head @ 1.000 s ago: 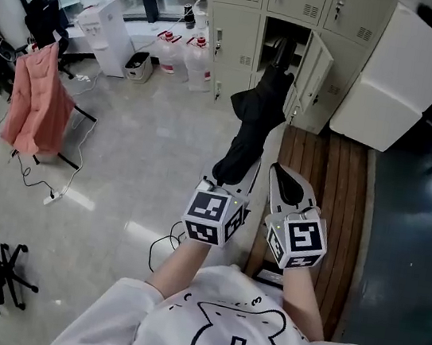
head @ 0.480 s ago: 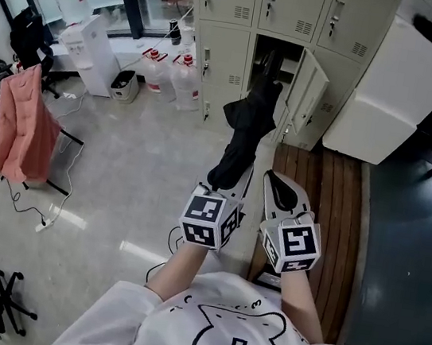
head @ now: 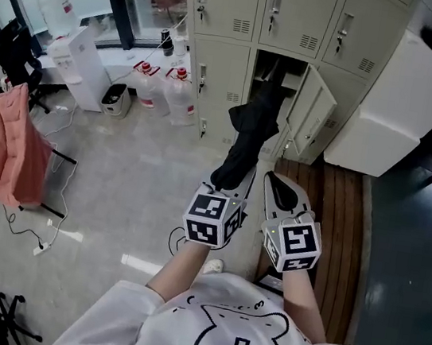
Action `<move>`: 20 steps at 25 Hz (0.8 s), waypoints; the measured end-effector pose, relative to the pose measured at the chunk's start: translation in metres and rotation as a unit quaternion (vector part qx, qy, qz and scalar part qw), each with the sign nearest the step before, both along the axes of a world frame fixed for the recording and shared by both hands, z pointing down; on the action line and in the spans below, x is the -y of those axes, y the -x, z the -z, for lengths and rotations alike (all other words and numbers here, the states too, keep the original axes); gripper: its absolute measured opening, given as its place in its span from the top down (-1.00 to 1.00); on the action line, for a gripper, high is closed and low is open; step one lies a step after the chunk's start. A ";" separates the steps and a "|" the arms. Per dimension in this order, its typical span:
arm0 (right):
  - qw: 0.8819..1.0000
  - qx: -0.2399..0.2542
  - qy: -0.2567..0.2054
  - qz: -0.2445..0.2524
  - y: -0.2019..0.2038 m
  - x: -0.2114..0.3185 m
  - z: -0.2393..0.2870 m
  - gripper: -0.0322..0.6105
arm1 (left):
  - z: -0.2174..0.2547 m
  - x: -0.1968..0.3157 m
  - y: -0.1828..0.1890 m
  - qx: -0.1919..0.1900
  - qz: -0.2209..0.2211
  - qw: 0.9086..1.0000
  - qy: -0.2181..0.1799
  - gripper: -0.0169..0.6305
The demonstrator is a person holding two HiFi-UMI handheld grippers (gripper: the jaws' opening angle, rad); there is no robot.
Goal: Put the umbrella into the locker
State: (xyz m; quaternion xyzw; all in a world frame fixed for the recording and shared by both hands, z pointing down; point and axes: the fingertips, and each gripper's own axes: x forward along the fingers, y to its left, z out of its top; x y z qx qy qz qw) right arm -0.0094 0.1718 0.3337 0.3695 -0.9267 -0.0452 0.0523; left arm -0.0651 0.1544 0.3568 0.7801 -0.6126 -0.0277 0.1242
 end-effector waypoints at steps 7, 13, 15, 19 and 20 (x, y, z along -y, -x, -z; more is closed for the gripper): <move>0.999 0.001 0.014 -0.029 0.022 0.047 -0.007 0.86 | -0.007 0.048 0.029 0.006 -0.018 1.000 0.017 0.36; 0.999 -0.009 0.030 -0.038 0.031 0.073 -0.018 0.86 | -0.020 0.077 0.041 0.004 -0.028 0.999 0.037 0.36; 0.999 -0.012 0.036 -0.039 0.031 0.082 -0.022 0.86 | -0.024 0.087 0.042 0.003 -0.031 0.999 0.044 0.36; 0.998 -0.008 0.045 -0.039 0.032 0.106 -0.030 0.86 | -0.033 0.111 0.044 0.006 -0.030 0.998 0.054 0.36; 0.998 -0.008 0.047 -0.038 0.033 0.113 -0.032 0.86 | -0.035 0.118 0.045 0.006 -0.030 0.998 0.057 0.36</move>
